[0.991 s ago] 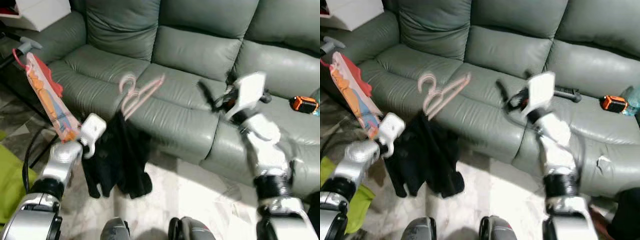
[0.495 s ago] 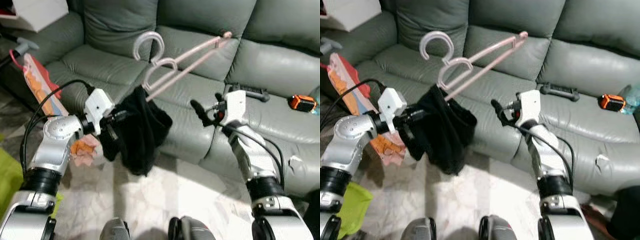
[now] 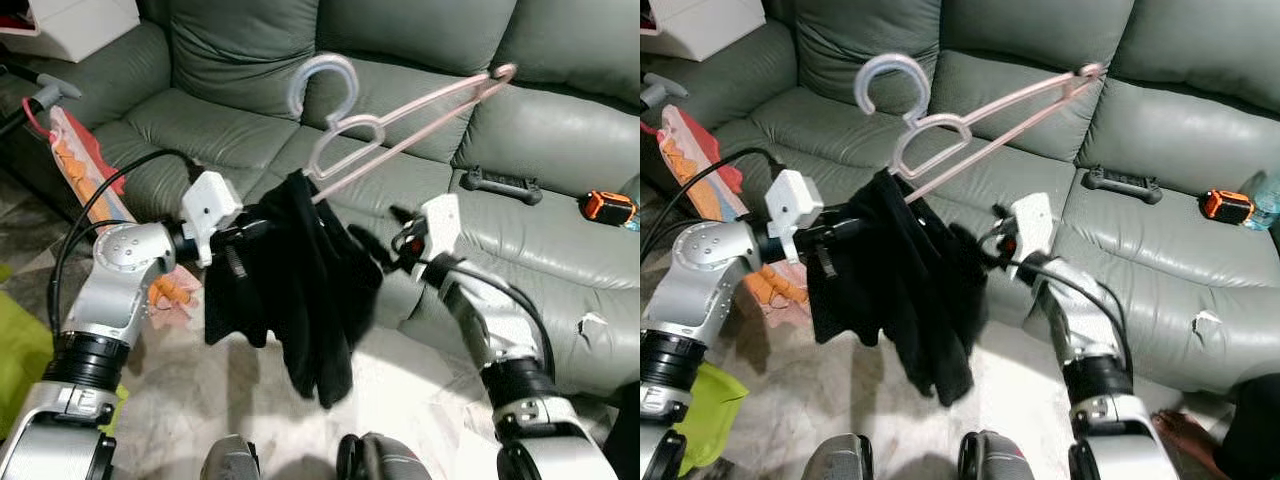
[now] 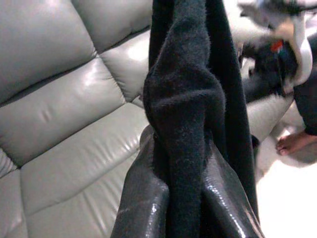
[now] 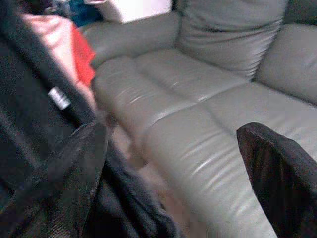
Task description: Hang hanger
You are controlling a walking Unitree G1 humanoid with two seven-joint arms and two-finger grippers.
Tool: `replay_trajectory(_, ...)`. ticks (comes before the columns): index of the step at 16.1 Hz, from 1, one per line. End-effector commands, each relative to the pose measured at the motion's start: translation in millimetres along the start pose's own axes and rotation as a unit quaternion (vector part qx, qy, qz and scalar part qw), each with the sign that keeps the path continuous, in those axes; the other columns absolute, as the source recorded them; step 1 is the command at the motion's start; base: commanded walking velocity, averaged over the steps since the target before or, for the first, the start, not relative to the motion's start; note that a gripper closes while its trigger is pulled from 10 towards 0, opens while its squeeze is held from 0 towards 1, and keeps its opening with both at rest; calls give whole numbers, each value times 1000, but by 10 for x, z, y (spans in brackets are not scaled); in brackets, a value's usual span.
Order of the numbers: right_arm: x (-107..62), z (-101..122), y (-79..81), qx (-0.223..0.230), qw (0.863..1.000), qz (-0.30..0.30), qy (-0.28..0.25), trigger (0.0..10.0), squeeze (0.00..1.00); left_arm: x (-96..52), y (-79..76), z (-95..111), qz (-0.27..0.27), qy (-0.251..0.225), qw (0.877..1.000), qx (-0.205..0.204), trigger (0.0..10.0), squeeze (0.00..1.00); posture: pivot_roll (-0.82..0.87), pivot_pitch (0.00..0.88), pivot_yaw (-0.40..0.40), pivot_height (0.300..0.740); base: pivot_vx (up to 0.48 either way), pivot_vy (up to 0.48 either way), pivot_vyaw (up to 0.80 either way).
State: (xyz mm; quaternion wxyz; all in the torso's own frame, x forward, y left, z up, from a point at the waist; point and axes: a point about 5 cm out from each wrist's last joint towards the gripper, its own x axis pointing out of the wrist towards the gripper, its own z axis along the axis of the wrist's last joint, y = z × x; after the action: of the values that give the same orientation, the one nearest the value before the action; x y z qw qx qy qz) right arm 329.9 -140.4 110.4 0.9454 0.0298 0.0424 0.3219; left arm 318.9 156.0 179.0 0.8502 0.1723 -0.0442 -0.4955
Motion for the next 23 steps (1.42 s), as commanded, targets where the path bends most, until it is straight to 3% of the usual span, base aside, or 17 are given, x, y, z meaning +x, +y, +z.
replay_trajectory(1,1,19,35,-1,1000,17,1,10000,0,42,13,193,-11,-33,999,24,0,0,-21,112,8,740,0,0,0)
replay_trajectory(5,10,-273,8,18,995,-13,94,10000,0,97,-26,332,-18,-60,998,23,0,0,-17,113,1,740,0,0,0)
replay_trajectory(6,-3,-336,-20,35,993,-28,110,4667,0,107,-23,393,-17,-72,997,18,0,0,-17,113,1,740,0,0,0)
replay_trajectory(7,-27,-405,-58,58,989,-49,127,0,0,122,-21,466,-17,-85,996,16,0,0,-13,114,-2,740,0,0,0)
replay_trajectory(9,-125,-549,-173,79,978,-101,166,0,0,137,6,585,-12,-104,994,13,0,0,-12,114,-3,740,0,0,0)
replay_trajectory(13,-297,-600,-406,89,963,-181,177,0,0,106,39,627,-4,-108,994,8,0,0,-12,114,-3,740,0,0,0)
replay_trajectory(16,-448,-579,-591,66,952,-238,182,0,0,70,58,574,3,-95,995,9,0,0,-17,117,-6,740,0,0,0)
replay_trajectory(18,-627,-435,-818,27,941,-304,149,0,0,-24,113,429,23,-64,998,14,0,0,-16,115,-6,740,0,0,0)
replay_trajectory(21,-777,-206,-1047,8,923,-372,101,0,0,-145,80,145,21,-14,1000,9,0,0,-22,114,-3,740,0,0,0)
replay_trajectory(22,-923,68,-1258,-6,901,-432,48,0,0,-304,8,-126,3,30,999,-26,0,0,-28,114,0,740,0,0,0)
replay_trajectory(23,-964,156,-1312,-9,893,-450,30,0,0,-352,-29,-197,-8,42,998,-42,0,0,-28,114,0,740,0,0,0)
